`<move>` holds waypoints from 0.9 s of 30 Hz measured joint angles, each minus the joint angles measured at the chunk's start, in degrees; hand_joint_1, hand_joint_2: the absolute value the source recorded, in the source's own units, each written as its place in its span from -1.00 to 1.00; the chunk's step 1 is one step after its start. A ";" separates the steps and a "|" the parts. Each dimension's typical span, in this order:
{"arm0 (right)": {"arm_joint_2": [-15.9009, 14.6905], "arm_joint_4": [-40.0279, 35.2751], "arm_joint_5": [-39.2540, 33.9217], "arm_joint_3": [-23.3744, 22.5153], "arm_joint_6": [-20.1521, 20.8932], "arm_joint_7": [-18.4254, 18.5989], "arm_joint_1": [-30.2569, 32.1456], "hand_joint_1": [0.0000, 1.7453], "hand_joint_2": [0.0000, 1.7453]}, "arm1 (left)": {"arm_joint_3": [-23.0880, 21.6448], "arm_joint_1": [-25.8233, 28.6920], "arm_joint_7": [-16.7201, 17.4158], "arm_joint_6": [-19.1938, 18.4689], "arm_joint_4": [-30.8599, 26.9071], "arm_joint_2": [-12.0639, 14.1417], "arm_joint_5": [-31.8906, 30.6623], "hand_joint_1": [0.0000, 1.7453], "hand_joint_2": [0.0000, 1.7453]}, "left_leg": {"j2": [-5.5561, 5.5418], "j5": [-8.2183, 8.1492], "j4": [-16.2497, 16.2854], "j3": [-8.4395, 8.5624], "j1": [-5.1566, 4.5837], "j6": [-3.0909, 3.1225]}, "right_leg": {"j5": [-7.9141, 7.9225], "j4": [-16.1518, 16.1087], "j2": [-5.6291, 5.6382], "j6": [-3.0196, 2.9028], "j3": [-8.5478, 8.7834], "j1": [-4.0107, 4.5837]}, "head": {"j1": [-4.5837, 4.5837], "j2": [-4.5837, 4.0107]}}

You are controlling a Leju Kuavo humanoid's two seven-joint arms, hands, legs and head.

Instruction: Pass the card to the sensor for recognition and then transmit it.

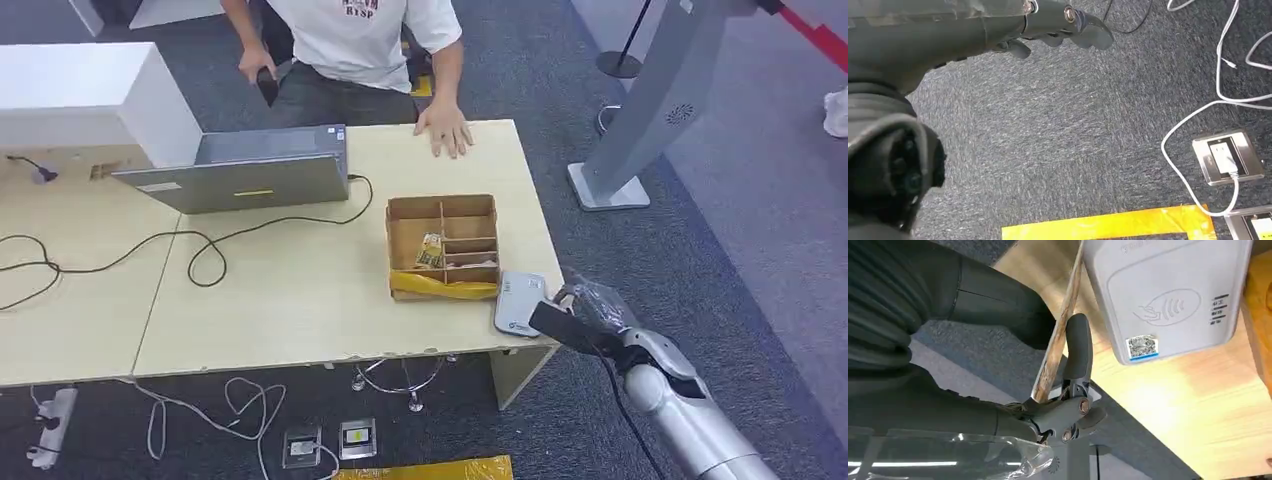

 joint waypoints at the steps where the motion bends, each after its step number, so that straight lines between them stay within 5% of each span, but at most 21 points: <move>1: 0.00 -0.35 0.15 0.00 0.00 0.17 0.06 1.00 1.00 | 0.00 0.00 0.00 0.00 0.00 -0.02 -0.04 -1.00 -1.00 | 0.00 0.00 0.00 0.00 0.00 0.00 | 0.00 0.00 0.00 0.00 0.00 0.00 | -0.02 0.00; 13: -1.62 -2.77 2.18 -0.76 -0.17 1.27 -2.12 1.00 1.00 | -0.04 -0.61 -0.26 0.00 0.00 -0.17 -0.68 -1.00 -1.00 | 0.00 0.01 0.00 0.00 -0.01 0.00 | 0.01 0.01 -0.01 0.00 0.02 -0.01 | -0.02 0.00; 27: -1.81 -3.89 8.35 -4.72 3.87 -5.31 -17.39 1.00 1.00 | -0.92 -1.77 -0.37 -0.55 0.00 -0.61 -2.23 -1.00 -1.00 | 0.00 0.02 0.00 -0.06 -0.01 -0.01 | 0.02 0.03 -0.01 0.00 -0.01 -0.01 | -0.02 0.00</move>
